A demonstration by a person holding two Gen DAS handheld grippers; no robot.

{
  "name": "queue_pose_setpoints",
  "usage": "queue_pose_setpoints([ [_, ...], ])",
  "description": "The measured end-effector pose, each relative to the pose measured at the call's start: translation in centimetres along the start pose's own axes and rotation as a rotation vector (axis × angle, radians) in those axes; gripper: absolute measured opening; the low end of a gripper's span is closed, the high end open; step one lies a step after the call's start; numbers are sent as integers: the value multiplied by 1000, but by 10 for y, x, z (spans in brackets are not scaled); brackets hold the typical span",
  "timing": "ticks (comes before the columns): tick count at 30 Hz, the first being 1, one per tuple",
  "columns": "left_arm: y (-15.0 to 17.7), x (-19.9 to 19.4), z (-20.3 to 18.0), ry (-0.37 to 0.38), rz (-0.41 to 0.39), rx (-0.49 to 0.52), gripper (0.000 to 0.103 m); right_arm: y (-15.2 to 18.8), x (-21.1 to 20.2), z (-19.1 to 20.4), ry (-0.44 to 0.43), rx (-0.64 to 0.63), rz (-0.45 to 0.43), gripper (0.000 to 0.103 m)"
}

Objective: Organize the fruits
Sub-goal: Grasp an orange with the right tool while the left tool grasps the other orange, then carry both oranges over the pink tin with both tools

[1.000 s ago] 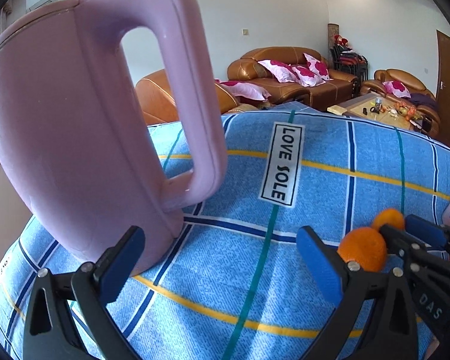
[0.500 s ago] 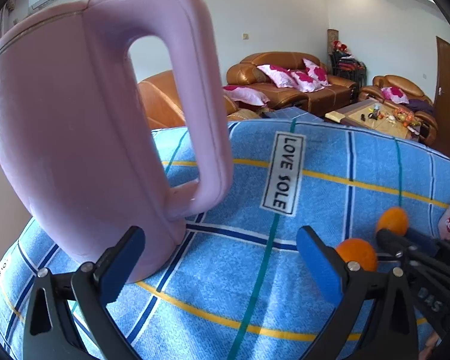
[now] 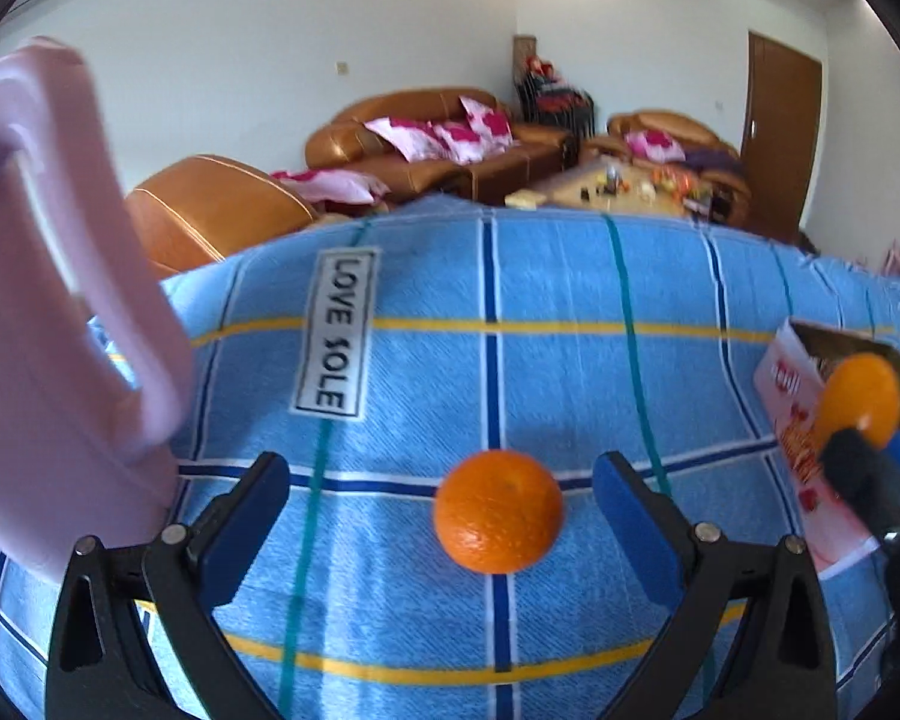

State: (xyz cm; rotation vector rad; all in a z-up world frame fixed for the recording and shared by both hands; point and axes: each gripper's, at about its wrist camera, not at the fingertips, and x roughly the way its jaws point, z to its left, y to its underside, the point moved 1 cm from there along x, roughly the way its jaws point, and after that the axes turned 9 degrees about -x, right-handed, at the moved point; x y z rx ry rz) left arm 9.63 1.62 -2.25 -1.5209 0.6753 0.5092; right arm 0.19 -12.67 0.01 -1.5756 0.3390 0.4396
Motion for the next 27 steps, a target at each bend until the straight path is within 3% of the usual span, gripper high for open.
queue_pose_setpoints([
  [4,-3,16,-7,24,82,5,99,-2,4,3,-5,-2,11,35],
  [7,-3,37,-9,19,186,4,87,-2,5,5,-11,-6,16,35],
  [12,-7,34,-5,40,171,-40,73,1,6,9,-11,-24,17,35],
  [15,-7,31,-7,65,161,-27,49,2,8,12,-10,-27,19,35],
  [18,-7,29,-7,73,158,-30,48,2,7,12,-3,-30,13,35],
  [20,-5,25,-2,54,144,-50,48,2,5,12,2,-34,7,35],
  [27,-5,-12,10,-55,-96,-94,48,2,-9,17,21,-58,-61,35],
])
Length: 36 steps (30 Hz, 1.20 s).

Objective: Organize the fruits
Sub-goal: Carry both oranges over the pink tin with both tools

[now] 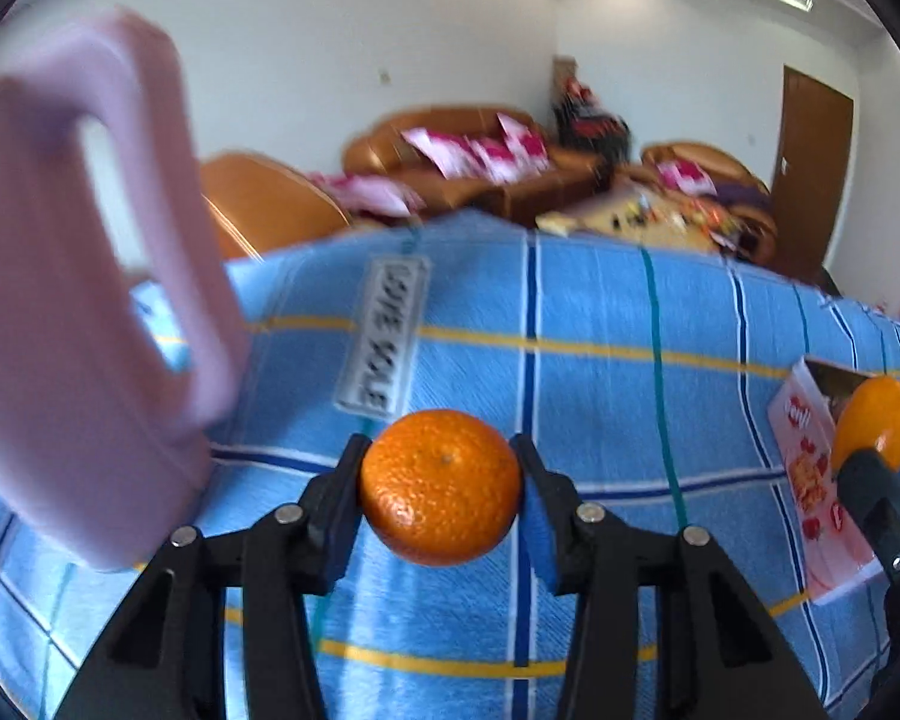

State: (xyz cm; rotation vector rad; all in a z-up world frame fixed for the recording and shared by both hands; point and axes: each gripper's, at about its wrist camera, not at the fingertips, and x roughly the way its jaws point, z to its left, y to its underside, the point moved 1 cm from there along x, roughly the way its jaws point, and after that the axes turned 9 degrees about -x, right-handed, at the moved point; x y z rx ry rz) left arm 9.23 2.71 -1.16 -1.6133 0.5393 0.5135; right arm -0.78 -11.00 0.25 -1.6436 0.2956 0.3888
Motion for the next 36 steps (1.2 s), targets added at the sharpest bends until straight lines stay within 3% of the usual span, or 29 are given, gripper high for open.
queue_pose_setpoints([
  [6,1,-16,11,-48,-106,-33,48,-3,-13,11,33,-60,-74,35],
  [22,25,-49,10,-74,-171,-44,48,3,-26,9,56,-88,-94,35],
  [36,39,-72,6,-68,-177,-58,48,12,-44,-6,66,-85,-85,35],
])
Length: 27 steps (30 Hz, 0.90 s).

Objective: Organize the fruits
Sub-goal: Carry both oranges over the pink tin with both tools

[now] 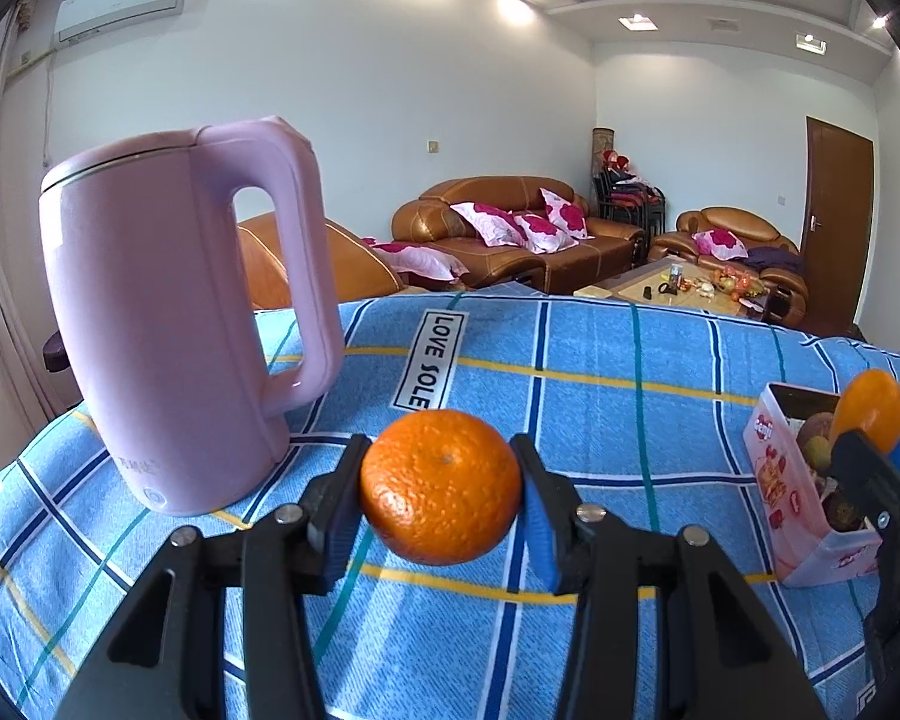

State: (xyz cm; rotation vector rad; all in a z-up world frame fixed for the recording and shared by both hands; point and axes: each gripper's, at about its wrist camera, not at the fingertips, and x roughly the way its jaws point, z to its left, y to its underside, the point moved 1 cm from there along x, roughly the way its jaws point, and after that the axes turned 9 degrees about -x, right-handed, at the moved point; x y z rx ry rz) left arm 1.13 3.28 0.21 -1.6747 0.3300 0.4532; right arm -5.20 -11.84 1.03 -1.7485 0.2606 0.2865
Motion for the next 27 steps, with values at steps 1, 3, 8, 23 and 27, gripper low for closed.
queue_pose_setpoints([
  [1,0,-1,-1,-2,-1,1,48,1,-1,-3,-1,0,4,35],
  [3,2,-3,-2,-3,1,2,48,3,-3,-7,-1,-1,9,35],
  [8,5,-7,-7,2,17,2,48,8,-11,-19,6,-5,15,35],
  [23,17,-19,-40,37,41,27,48,17,-20,-58,46,13,28,35],
  [27,20,-22,-51,56,47,40,48,20,-24,-66,54,8,31,35],
])
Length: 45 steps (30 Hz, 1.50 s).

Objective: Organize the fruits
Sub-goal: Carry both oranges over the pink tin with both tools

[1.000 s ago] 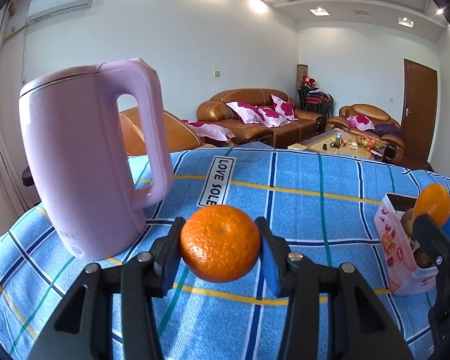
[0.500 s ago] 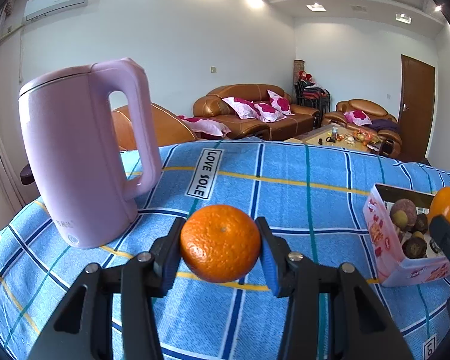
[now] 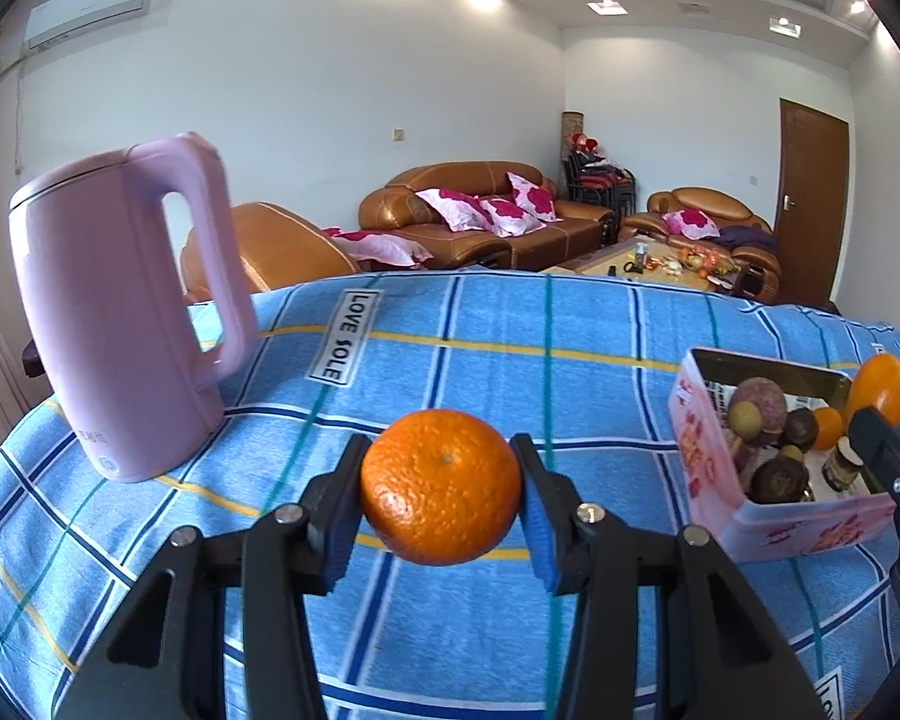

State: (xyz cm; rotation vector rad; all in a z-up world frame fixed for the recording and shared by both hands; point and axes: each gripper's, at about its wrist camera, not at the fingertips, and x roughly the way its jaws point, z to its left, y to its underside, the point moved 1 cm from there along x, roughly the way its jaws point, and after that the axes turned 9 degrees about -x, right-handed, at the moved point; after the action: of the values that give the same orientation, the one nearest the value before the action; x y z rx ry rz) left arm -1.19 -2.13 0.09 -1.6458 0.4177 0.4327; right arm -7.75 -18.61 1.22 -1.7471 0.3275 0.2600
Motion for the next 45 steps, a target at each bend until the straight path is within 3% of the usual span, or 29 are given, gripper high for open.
queue_pose_setpoints([
  [27,3,-10,-68,150,1,34,48,13,-4,-80,142,58,25,35],
  [39,3,-5,-130,293,33,73,48,16,2,-128,237,120,57,35],
  [45,7,10,-158,323,72,89,48,15,9,-137,235,133,69,35],
])
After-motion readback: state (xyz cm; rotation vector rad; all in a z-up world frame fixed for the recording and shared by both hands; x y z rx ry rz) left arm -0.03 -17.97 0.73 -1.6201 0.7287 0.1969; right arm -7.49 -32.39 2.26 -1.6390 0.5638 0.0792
